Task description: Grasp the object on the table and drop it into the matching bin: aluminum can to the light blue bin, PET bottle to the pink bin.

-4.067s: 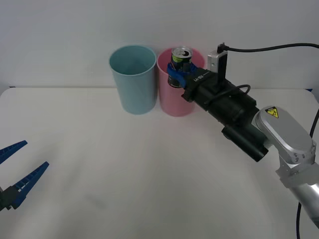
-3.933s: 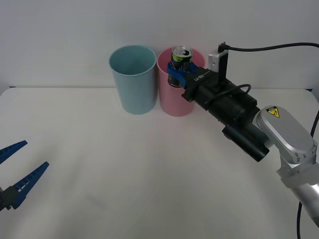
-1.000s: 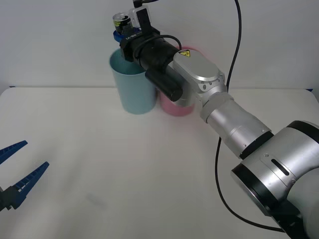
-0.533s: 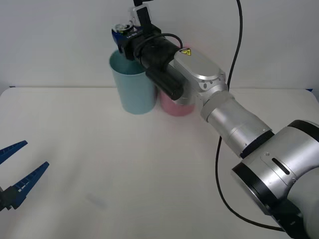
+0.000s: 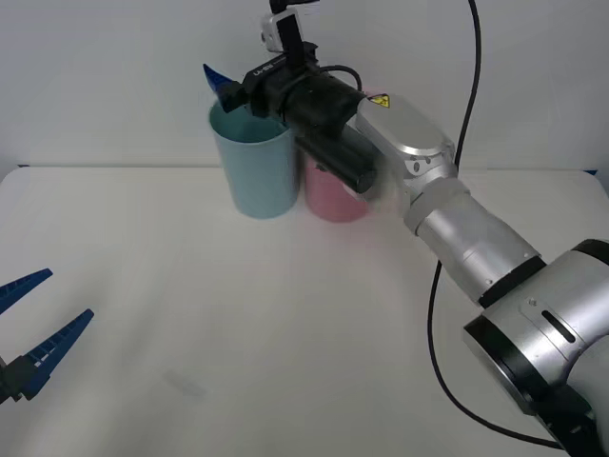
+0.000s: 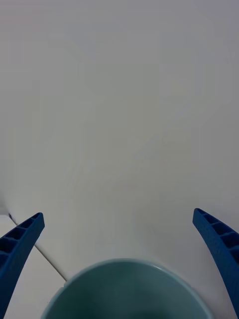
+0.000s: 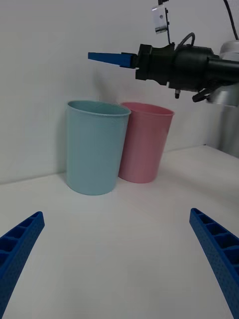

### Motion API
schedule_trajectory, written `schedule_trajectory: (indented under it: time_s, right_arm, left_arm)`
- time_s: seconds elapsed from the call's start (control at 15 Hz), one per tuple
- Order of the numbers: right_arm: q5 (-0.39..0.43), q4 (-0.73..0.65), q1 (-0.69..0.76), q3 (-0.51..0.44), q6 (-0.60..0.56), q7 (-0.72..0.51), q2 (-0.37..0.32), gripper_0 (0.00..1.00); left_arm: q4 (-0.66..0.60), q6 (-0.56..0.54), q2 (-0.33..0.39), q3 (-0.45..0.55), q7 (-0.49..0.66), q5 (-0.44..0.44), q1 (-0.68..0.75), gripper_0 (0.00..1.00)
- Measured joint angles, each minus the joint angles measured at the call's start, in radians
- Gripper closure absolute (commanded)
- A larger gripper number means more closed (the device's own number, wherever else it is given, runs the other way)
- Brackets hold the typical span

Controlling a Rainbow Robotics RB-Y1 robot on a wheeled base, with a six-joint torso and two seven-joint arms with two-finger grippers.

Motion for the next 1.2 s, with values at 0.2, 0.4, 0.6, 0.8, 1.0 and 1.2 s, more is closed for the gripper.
schedule_trajectory:
  time_s: [0.2, 0.4, 0.6, 0.8, 1.0, 1.2]
  right_arm:
    - [0.001, -0.177, 0.112, 0.03, -0.022, -0.016, -0.066, 0.0]
    - [-0.001, -0.343, 0.223, 0.05, -0.05, -0.035, -0.144, 0.0]
    - [-0.016, -0.486, 0.328, 0.053, -0.089, -0.052, -0.231, 0.0]
    - [-0.035, -0.632, 0.464, 0.052, -0.112, -0.073, -0.341, 0.0]
    - [-0.074, -0.754, 0.606, 0.026, -0.132, -0.091, -0.459, 0.0]
    - [-0.087, -0.777, 0.721, -0.08, -0.248, -0.092, -0.503, 0.0]
  left_arm:
    - [0.0, 0.0, 0.0, 0.0, 0.0, 0.0, 0.0, 0.0]
    - [0.0, 0.0, 0.0, 0.0, 0.0, 0.0, 0.0, 0.0]
    - [0.0, 0.0, 0.0, 0.0, 0.0, 0.0, 0.0, 0.0]
    - [0.0, 0.0, 0.0, 0.0, 0.0, 0.0, 0.0, 0.0]
    - [0.0, 0.0, 0.0, 0.0, 0.0, 0.0, 0.0, 0.0]
    - [0.0, 0.0, 0.0, 0.0, 0.0, 0.0, 0.0, 0.0]
